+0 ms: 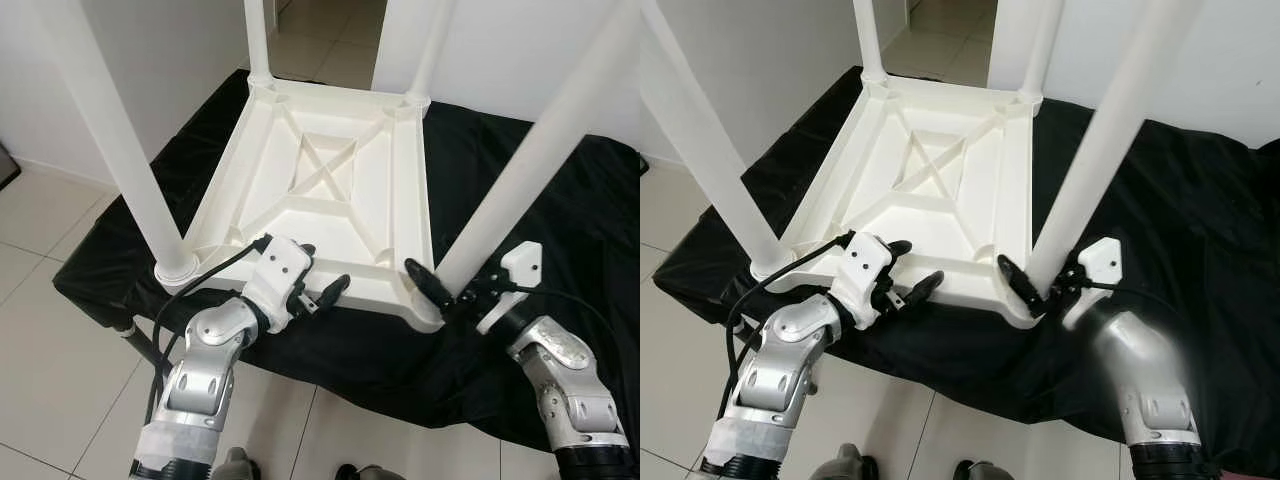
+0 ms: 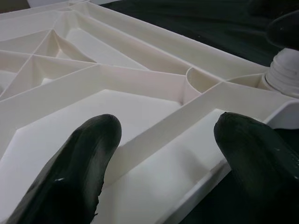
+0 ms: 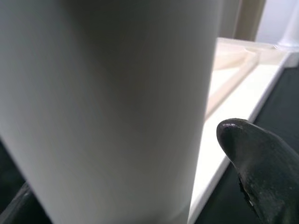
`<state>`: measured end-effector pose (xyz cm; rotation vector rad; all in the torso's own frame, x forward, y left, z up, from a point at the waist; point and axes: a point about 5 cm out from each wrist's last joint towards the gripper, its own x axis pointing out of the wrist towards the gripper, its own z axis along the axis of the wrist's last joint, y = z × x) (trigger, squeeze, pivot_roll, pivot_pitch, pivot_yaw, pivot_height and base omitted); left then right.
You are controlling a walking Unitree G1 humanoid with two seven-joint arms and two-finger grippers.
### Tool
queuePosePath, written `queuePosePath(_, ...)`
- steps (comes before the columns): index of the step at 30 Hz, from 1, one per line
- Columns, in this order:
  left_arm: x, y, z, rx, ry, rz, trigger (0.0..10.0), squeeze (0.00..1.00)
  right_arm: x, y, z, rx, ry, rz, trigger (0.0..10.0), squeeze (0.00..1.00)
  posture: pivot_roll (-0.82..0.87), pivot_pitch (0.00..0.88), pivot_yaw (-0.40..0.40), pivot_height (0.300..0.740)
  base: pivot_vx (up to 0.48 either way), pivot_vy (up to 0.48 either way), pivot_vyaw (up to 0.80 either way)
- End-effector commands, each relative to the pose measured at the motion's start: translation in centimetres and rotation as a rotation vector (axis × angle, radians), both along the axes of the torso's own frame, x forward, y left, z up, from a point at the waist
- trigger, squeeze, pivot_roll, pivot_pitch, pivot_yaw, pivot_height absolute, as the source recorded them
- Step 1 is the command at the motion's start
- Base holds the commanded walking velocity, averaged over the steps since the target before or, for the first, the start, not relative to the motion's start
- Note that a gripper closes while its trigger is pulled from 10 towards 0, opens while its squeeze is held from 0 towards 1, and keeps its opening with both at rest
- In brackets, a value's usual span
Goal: Building children table
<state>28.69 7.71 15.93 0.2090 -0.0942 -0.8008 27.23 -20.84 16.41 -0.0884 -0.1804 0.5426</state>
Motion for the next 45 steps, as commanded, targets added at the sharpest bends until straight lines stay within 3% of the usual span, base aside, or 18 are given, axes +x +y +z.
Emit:
queuePosePath(1,0.1,-0.9,-0.2,0.0,0.022,-0.068,10.0,0.0,-0.1,-1.7,-0.6,-0.016,0.02,-0.071,10.0,0.0,-0.04,0.135,-0.007,0.74,0.0,0.0,0.0)
queuePosePath(6,0.3,-1.5,-0.2,-0.023,0.051,-0.107,10.0,0.0,-0.3,-2.5,-1.0,-0.011,0.036,-0.098,10.0,0.0,-0.04,0.135,-0.004,0.74,0.0,0.0,0.0)
queuePosePath(7,0.4,-1.9,-0.2,-0.019,0.04,-0.084,10.0,0.0,-0.5,-3.3,-1.3,-0.01,0.042,-0.123,10.0,0.0,-0.04,0.139,-0.004,0.74,0.0,0.0,0.0)
queuePosePath(11,0.0,-2.1,-0.5,0.007,0.004,-0.039,10.0,0.0,-0.7,-4.0,-1.7,-0.032,0.053,-0.142,10.0,0.0,-0.02,0.135,-0.011,0.74,0.0,0.0,0.0)
queuePosePath(16,-0.2,-2.1,-1.0,0.025,0.042,-0.031,10.0,0.0,-0.8,-3.7,-1.7,-0.058,0.059,-0.12,10.0,0.0,-0.01,0.134,-0.014,0.74,0.0,0.0,0.0)
queuePosePath(20,-1.0,-2.0,-1.0,0.047,0.044,-0.061,10.0,0.0,-0.3,-2.5,-0.9,-0.059,0.049,-0.032,10.0,0.0,0.02,0.13,-0.025,0.74,0.0,0.0,0.0)
queuePosePath(24,-0.6,-1.0,-0.7,0.068,0.053,-0.079,10.0,0.0,0.9,-1.9,-0.3,-0.071,0.033,0.03,10.0,0.0,0.04,0.127,-0.024,0.74,0.0,0.0,0.0)
queuePosePath(31,-0.1,-0.8,-0.6,0.098,0.028,-0.079,10.0,0.0,1.8,-1.4,-0.2,-0.083,0.02,0.047,10.0,0.0,0.05,0.123,-0.013,0.74,0.0,0.0,0.0)
queuePosePath(33,-0.1,-1.0,-0.4,0.102,0.013,-0.079,10.0,0.0,2.0,-1.0,-0.5,-0.076,0.027,0.058,0.0,0.0,0.05,0.119,-0.014,0.74,0.0,0.0,0.0)
queuePosePath(45,-0.1,-1.4,-0.3,0.092,0.01,-0.058,10.0,0.0,1.2,-1.1,-1.3,-0.035,0.046,0.037,0.0,0.0,0.03,0.113,-0.013,0.74,0.0,0.0,0.0)
